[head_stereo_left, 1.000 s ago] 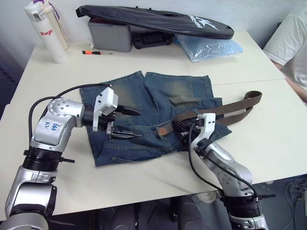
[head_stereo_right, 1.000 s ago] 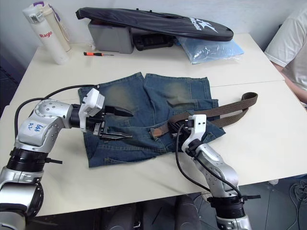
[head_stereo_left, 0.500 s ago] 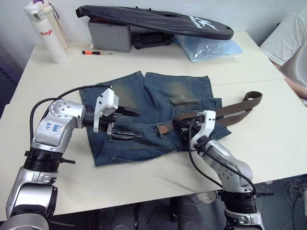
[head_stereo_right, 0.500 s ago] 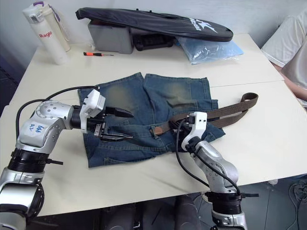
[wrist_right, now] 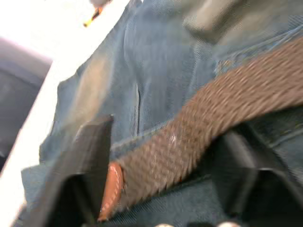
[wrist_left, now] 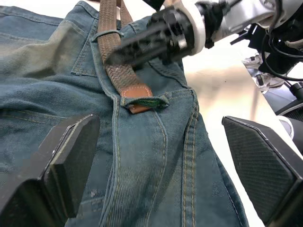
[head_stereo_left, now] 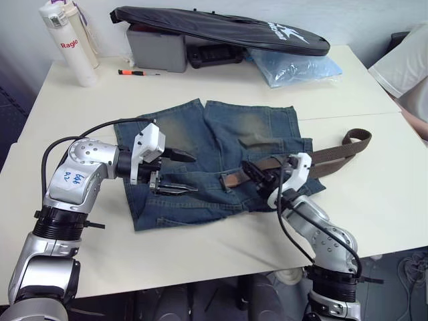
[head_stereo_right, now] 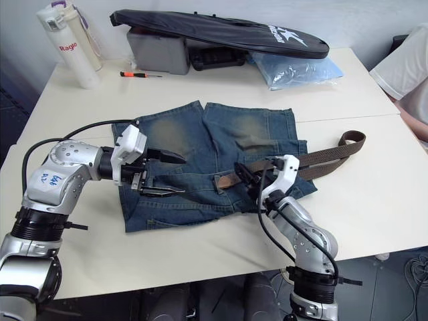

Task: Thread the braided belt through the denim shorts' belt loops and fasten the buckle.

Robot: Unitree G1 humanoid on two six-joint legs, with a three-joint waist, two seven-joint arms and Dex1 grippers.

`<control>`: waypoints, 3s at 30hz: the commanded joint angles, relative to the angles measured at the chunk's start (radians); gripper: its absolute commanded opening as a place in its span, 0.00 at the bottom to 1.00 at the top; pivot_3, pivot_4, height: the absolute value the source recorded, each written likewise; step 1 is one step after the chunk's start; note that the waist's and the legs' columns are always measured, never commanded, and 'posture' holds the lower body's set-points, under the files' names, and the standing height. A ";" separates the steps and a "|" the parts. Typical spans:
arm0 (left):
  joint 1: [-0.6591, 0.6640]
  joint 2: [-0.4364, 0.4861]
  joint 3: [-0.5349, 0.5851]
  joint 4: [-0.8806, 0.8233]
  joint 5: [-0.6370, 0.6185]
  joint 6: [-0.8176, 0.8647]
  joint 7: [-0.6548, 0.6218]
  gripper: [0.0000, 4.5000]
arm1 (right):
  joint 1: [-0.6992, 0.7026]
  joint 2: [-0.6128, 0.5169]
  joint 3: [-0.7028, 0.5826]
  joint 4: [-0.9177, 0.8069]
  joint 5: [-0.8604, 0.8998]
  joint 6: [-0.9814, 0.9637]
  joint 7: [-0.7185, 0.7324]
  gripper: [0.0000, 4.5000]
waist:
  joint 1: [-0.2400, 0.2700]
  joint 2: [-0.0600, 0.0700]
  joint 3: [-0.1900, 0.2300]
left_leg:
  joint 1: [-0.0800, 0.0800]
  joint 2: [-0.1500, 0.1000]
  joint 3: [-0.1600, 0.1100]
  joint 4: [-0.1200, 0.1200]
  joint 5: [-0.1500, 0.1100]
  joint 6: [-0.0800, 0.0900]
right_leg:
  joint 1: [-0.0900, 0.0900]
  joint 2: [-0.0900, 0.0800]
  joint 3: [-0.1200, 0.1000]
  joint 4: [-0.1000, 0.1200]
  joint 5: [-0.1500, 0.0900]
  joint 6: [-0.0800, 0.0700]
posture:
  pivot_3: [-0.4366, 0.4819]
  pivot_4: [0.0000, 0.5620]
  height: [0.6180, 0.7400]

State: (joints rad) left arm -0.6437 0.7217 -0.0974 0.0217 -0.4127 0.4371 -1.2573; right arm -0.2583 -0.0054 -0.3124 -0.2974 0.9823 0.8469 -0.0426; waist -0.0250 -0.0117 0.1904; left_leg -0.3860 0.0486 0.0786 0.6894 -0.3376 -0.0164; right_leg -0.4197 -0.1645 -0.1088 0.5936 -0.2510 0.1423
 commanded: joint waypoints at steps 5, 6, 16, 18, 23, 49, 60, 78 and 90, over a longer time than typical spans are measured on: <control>-0.008 -0.001 0.007 0.001 0.012 -0.024 -0.005 1.00 | -0.007 0.037 -0.059 -0.001 0.121 -0.012 -0.097 0.66 | -0.002 0.000 0.000 | 0.000 0.000 0.000 0.000 0.000 0.000 | -0.001 0.000 0.000 0.000 0.000 0.000 | 0.48 0.27 1.00; -0.008 -0.001 0.007 0.001 0.013 -0.024 -0.005 1.00 | -0.008 0.040 -0.059 0.003 0.127 -0.015 -0.103 0.66 | -0.002 0.000 0.000 | 0.000 0.000 0.000 -0.001 0.000 0.000 | -0.001 0.000 0.000 0.000 0.000 0.000 | 0.48 0.27 1.00; -0.010 -0.002 0.008 0.004 0.021 -0.025 -0.009 1.00 | 0.005 0.008 0.121 -0.055 0.121 0.064 -0.085 0.00 | -0.004 0.001 0.000 | -0.001 0.000 0.001 -0.001 0.000 0.000 | -0.003 0.000 0.001 0.000 0.000 0.000 | 0.48 0.27 1.00; -0.010 -0.002 0.007 0.004 0.021 -0.025 -0.011 1.00 | -0.011 -0.005 0.178 -0.072 0.115 0.084 -0.060 0.00 | -0.006 0.001 0.000 | -0.001 0.000 0.002 -0.002 0.000 0.000 | -0.005 0.000 0.002 0.001 0.000 0.000 | 0.48 0.27 1.00; -0.011 -0.004 0.008 0.004 0.022 -0.023 -0.012 1.00 | -0.012 -0.022 0.151 -0.024 0.089 0.041 -0.058 0.00 | -0.003 0.001 0.000 | -0.002 0.000 0.005 -0.003 0.001 -0.001 | -0.007 0.000 0.004 0.002 0.000 0.000 | 0.48 0.27 1.00; -0.009 -0.002 0.003 -0.005 0.025 -0.019 -0.017 1.00 | 0.047 -0.077 0.206 -0.099 0.050 -0.102 0.123 0.00 | -0.002 0.001 0.000 | -0.002 0.000 0.007 -0.004 0.001 -0.001 | -0.008 0.000 0.005 0.002 0.000 0.000 | 0.48 0.27 1.00; -0.006 0.000 0.006 -0.036 0.019 0.004 -0.008 1.00 | 0.020 -0.027 0.219 -0.022 -0.102 -0.221 0.124 0.00 | -0.002 0.001 0.000 | -0.002 0.000 0.007 -0.004 0.001 -0.001 | -0.008 0.000 0.005 0.002 0.000 0.000 | 0.48 0.27 1.00; -0.016 -0.004 0.005 -0.055 0.016 0.028 0.003 1.00 | 0.050 -0.069 0.182 -0.068 0.094 -0.038 0.086 0.65 | -0.002 0.001 0.000 | -0.001 0.000 0.007 -0.004 0.001 -0.001 | -0.009 0.000 0.005 0.002 0.000 0.000 | 0.48 0.27 1.00; -0.026 -0.004 0.005 -0.057 0.017 0.036 0.007 1.00 | 0.035 -0.053 0.185 -0.028 0.179 0.015 0.052 0.54 | -0.002 0.001 0.000 | -0.001 0.000 0.007 -0.004 0.001 -0.001 | -0.008 0.000 0.005 0.002 0.000 0.000 | 0.48 0.27 1.00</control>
State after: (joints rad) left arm -0.6552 0.7158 -0.0989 0.0020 -0.3879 0.4720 -1.2532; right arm -0.2129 -0.0650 -0.1295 -0.3084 1.1296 0.8561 0.0088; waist -0.0275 -0.0112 0.1907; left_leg -0.3874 0.0486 0.0859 0.6855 -0.3368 -0.0172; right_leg -0.4282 -0.1644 -0.1040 0.5953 -0.2510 0.1423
